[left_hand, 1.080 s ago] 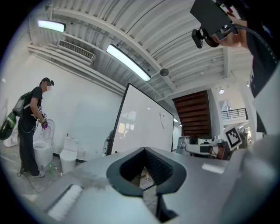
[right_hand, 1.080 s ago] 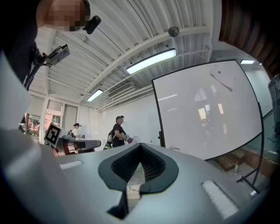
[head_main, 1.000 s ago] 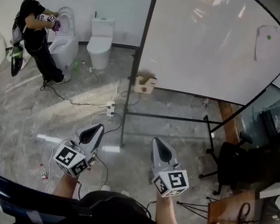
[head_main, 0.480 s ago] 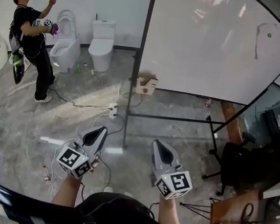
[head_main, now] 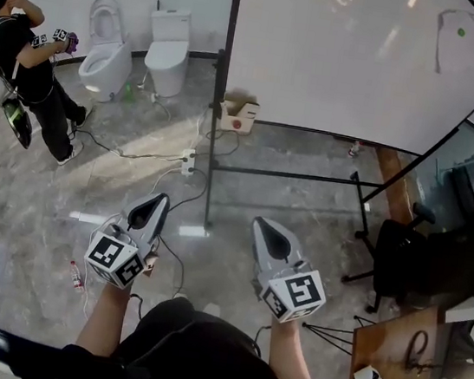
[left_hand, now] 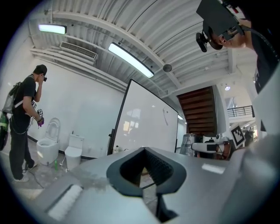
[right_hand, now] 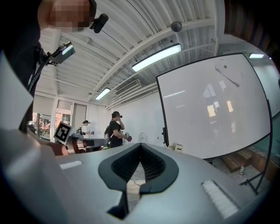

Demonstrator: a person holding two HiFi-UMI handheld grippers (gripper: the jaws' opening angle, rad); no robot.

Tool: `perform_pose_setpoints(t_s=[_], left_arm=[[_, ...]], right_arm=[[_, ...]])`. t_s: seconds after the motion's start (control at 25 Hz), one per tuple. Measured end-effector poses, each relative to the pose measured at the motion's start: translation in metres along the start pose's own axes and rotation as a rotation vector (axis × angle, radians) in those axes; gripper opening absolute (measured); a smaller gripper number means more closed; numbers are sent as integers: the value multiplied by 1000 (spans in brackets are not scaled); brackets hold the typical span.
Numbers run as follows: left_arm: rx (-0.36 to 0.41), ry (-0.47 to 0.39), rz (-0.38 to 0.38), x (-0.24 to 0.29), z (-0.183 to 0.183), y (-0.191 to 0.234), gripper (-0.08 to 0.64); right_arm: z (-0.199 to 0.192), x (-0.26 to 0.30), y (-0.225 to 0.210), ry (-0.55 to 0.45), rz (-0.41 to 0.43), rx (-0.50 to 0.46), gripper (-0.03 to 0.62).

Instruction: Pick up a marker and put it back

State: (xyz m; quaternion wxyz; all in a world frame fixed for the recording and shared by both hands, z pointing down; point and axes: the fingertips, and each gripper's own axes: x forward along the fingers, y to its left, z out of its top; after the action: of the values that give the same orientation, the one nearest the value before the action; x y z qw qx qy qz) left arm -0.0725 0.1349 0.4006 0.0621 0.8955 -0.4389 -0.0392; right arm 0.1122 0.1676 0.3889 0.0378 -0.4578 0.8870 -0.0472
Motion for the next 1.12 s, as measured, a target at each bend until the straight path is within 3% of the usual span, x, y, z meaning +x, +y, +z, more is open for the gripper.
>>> perform_pose_setpoints(t_s=[0.16,0.6,1.12], left_arm=[[-36,7,30,-3,-8,1,6],[-19,26,14,36,-17,15,6],[-13,34,-80,127,14,124,6]], right_arm=[[-7,-4,-7,13,19,12,8],[-4,32,-26,14,45,-31,8],[6,179,-60,22,-34,-23,8]])
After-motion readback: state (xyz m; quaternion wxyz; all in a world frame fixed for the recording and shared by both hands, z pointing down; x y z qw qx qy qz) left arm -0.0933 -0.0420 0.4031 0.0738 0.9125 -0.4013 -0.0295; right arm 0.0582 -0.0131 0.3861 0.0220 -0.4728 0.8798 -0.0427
